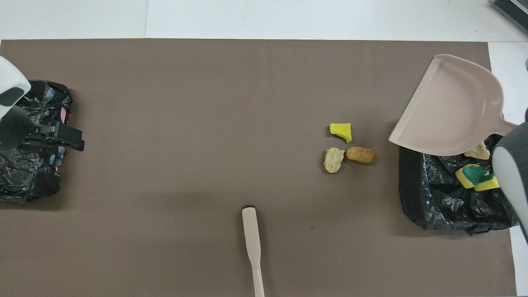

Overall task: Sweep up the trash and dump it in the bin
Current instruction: 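Bring the empty dustpan back and set it down with the right gripper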

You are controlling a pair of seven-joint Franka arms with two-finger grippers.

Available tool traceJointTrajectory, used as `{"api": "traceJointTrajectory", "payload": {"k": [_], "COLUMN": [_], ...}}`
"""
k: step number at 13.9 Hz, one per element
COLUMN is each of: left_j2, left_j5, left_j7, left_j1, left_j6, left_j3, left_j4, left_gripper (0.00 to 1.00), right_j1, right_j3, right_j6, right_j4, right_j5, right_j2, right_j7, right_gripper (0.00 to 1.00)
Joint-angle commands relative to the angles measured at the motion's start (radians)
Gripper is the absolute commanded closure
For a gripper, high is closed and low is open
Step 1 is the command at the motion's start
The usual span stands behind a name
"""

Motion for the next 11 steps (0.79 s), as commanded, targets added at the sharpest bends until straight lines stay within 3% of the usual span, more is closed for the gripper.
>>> {"api": "traceJointTrajectory", "payload": {"k": [1,3,7,11], "left_j2": [-0.004,-0.004,-0.004,-0.004], "left_j5": [0.019,0.019,0.019,0.019], "left_j7": [-0.009,-0.009,-0.009,-0.010], "left_j1": [0.007,0.007,0.007,0.007], "left_j6": [-0.007,-0.007,-0.007,-0.007], "left_j3": [-0.007,-0.007,-0.007,-0.007], "left_j4": [0.001,0.002,0.002,0.001], "left_gripper": [0.00,0.00,0.00,0.00], "right_j1": [0.080,0.119,0.298,0.364], "right_j3": [0.007,0.011,0.011,0.011], "right_j6": [-0.009,0.000,0.034,0.137], "right_j4": [0.004,0.004,0.024,0.076], "right_j5": [0.121,0.253,0.341,0.499], "right_j2": [0.004,0.023,0.148,0.253], "right_j7": [0.242,0.477,0.948,1.235], "right_gripper": [1.00,1.00,1.00,1.00]}}
